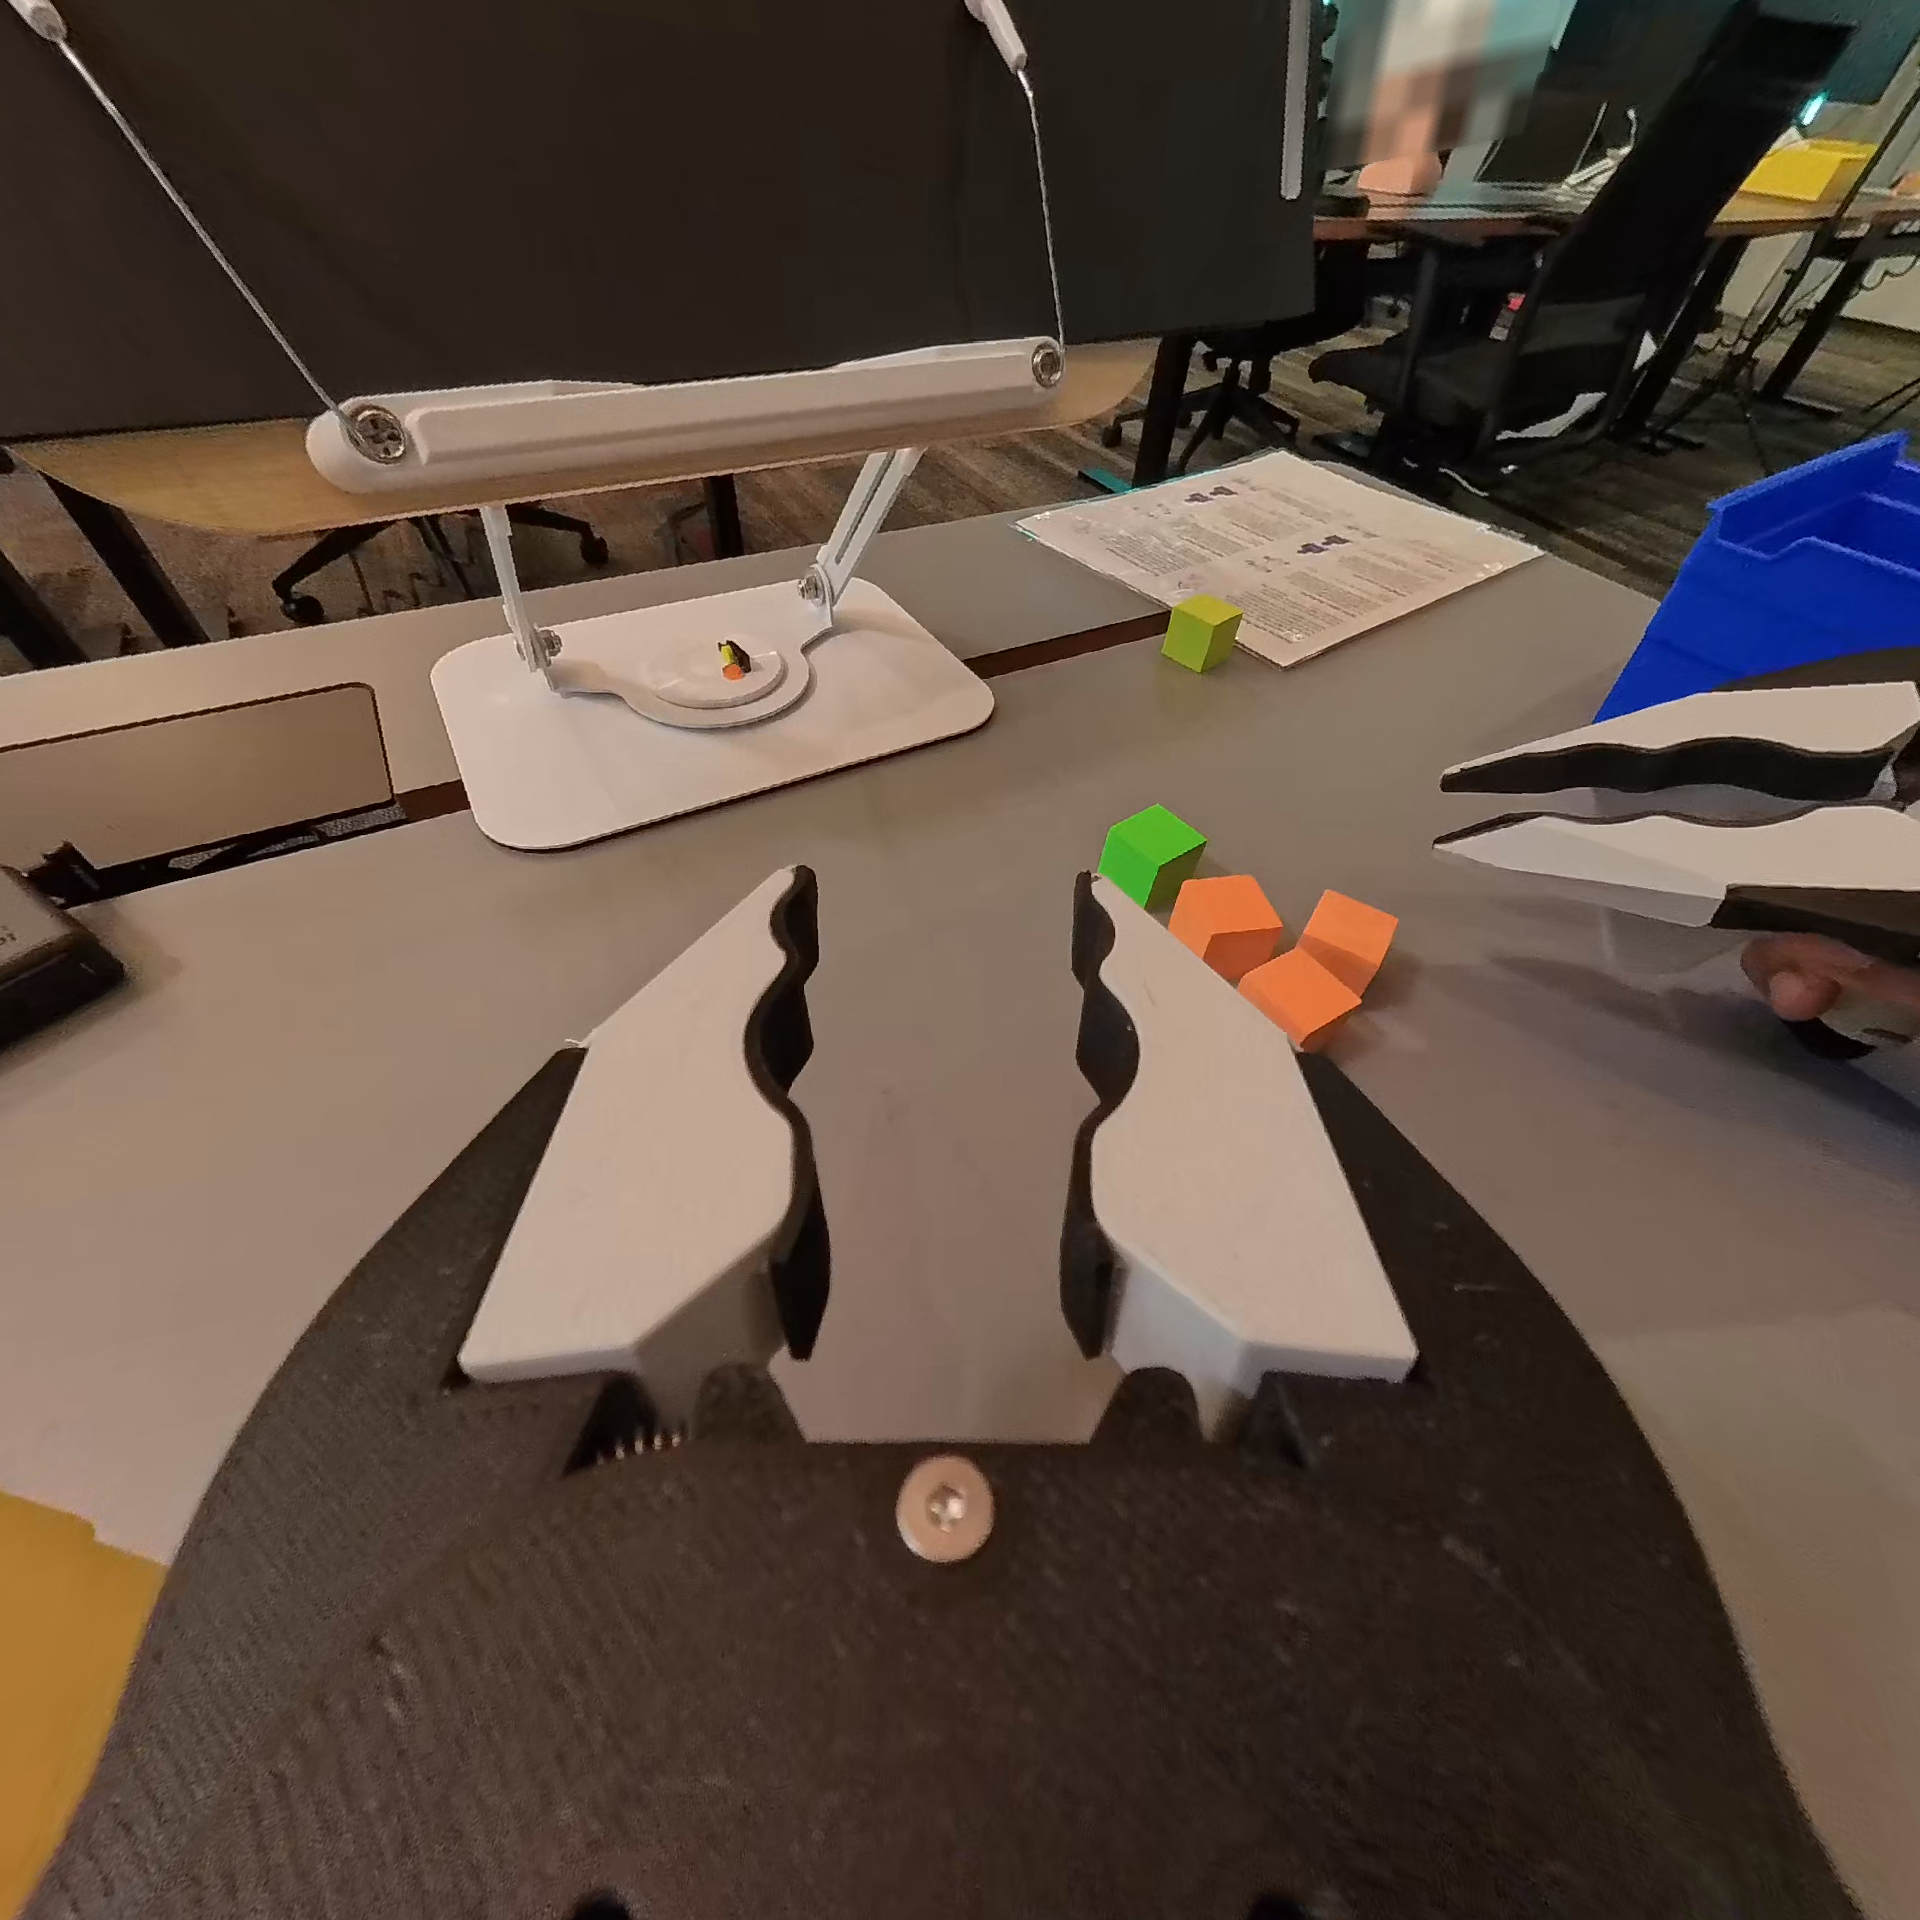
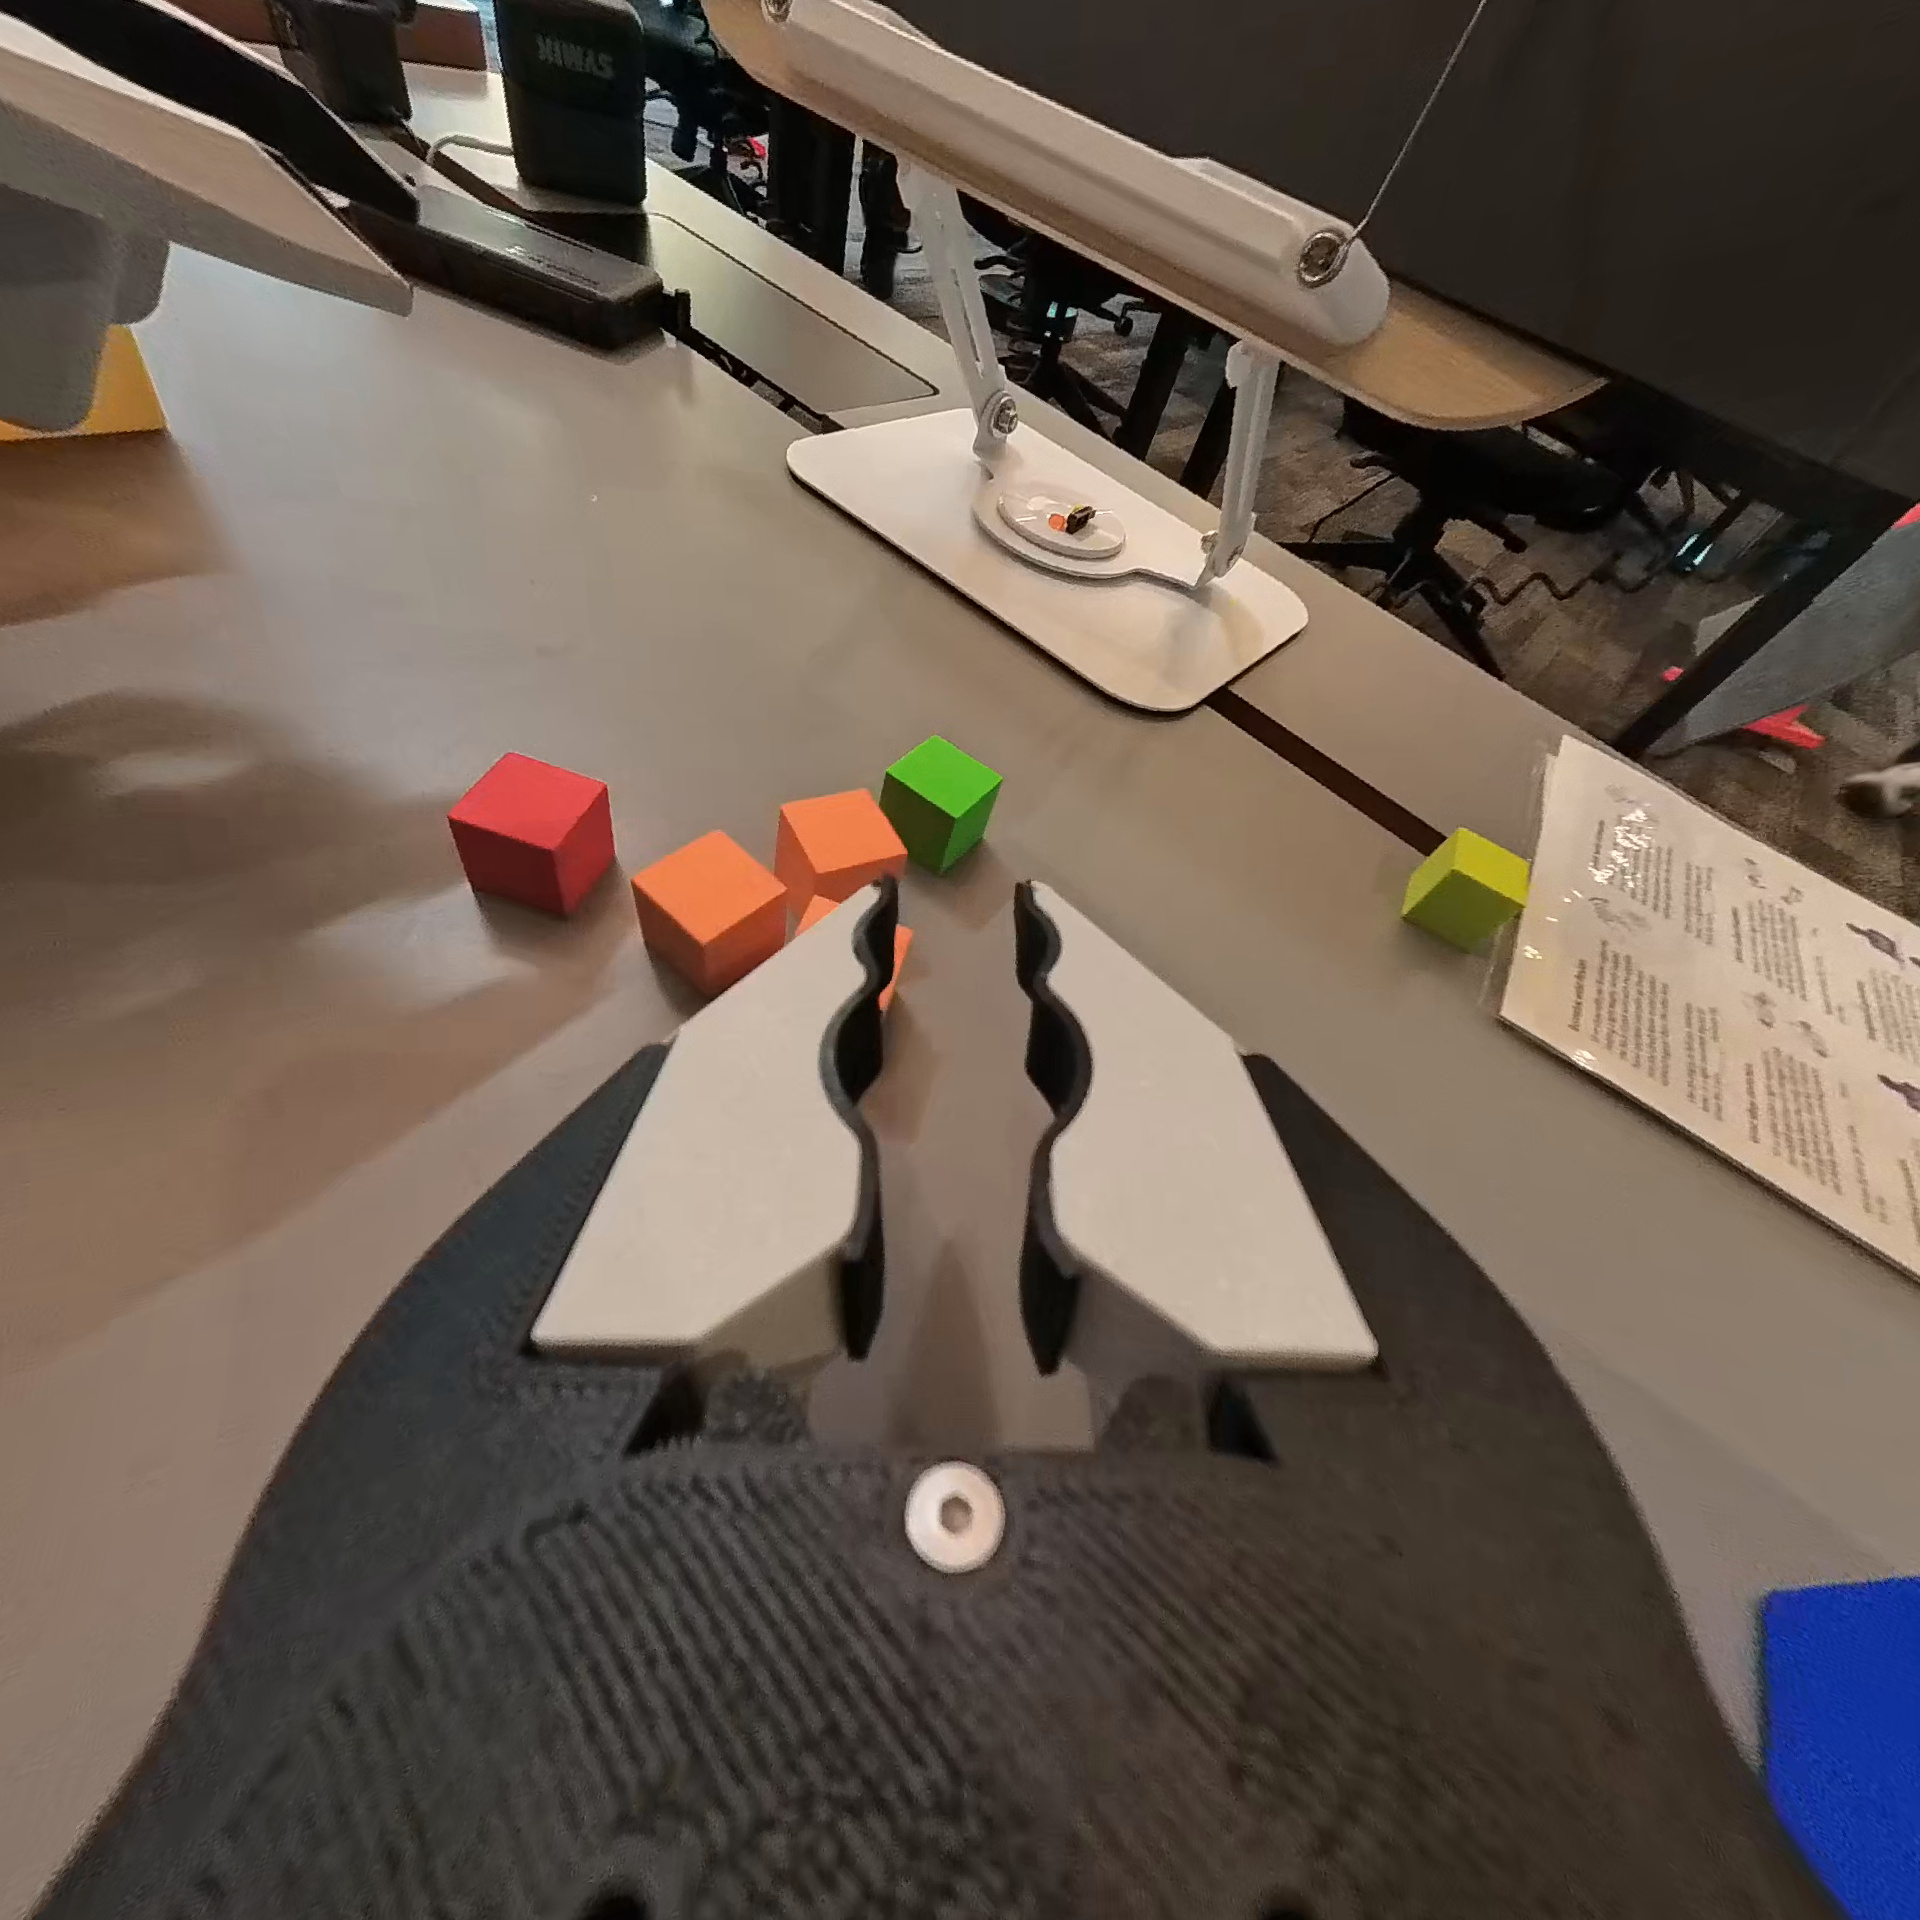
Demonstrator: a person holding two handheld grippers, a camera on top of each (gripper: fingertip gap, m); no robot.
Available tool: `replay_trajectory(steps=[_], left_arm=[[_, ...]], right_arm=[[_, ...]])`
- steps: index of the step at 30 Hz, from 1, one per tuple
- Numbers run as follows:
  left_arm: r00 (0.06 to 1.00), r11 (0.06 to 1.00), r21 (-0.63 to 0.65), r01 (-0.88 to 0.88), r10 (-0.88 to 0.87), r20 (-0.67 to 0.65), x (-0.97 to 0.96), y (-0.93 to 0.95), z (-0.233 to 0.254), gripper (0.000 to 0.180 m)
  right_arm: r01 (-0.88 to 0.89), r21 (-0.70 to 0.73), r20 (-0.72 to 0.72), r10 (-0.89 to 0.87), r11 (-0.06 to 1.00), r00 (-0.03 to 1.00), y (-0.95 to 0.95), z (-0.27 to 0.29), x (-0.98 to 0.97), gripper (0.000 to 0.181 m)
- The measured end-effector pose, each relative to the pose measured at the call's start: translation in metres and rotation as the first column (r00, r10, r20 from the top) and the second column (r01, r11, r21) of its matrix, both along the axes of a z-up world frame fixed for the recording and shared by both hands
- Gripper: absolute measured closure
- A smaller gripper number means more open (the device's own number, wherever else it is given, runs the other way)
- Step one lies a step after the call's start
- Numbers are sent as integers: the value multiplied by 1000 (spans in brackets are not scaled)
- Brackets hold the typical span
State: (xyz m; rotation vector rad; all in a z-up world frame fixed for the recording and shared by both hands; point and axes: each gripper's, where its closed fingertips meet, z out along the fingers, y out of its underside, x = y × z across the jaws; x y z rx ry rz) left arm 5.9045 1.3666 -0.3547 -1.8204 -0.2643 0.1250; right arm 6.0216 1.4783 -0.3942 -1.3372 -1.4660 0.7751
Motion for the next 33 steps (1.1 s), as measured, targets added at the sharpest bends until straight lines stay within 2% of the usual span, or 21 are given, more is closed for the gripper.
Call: replay_trajectory(steps=[21,33], left_arm=[[1000,1000,-1,-5,5,-9,-1,0,0,134],[999,996,-81,21,-25,-40,5,7,-18,132]], right_arm=[[7,-17,-12,-7,1000,1000,1,2,0,157],[-31,-41,-21,31,999,999,-9,1,-3,149]])
